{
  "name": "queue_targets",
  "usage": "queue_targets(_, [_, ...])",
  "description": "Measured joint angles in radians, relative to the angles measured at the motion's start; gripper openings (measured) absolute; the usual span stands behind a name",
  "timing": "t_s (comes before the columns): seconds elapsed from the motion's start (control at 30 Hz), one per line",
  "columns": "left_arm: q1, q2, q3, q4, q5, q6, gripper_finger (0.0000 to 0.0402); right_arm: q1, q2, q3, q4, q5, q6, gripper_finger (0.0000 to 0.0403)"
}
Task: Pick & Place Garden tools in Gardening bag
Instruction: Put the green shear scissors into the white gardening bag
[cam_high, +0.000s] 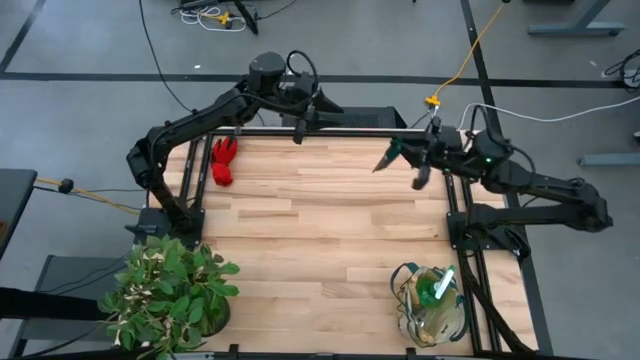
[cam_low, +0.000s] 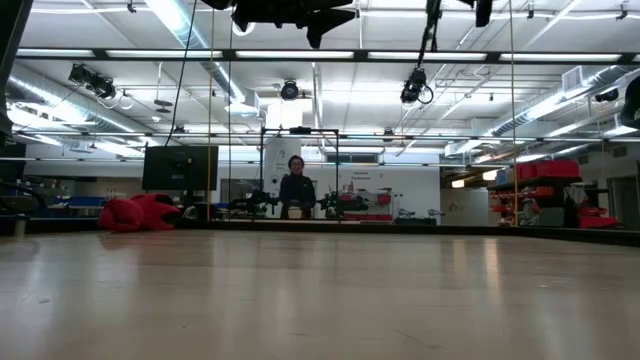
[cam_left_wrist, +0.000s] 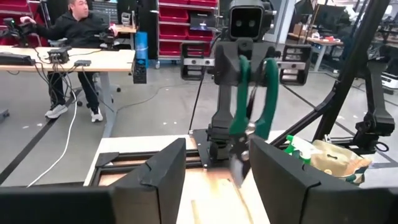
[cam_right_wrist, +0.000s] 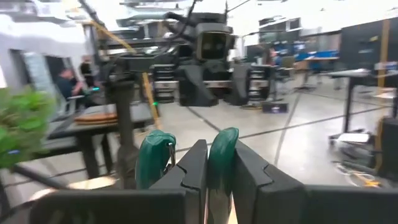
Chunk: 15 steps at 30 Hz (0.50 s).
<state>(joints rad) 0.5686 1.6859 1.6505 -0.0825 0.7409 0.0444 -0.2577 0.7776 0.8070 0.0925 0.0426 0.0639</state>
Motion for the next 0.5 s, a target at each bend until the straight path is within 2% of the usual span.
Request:
queue_targets(0.3, [0.000, 0.000, 0.000, 0.002, -0.006, 0.000, 0.0177, 0.000, -0.090, 0.000, -0.190, -0.188, 0.007, 0.0047])
queue_targets(0.5, [0.000, 0.000, 0.000, 0.003, -0.013, -0.001, 0.0177, 0.008, -0.092, 0.000, -0.248, -0.411, 0.058, 0.0045])
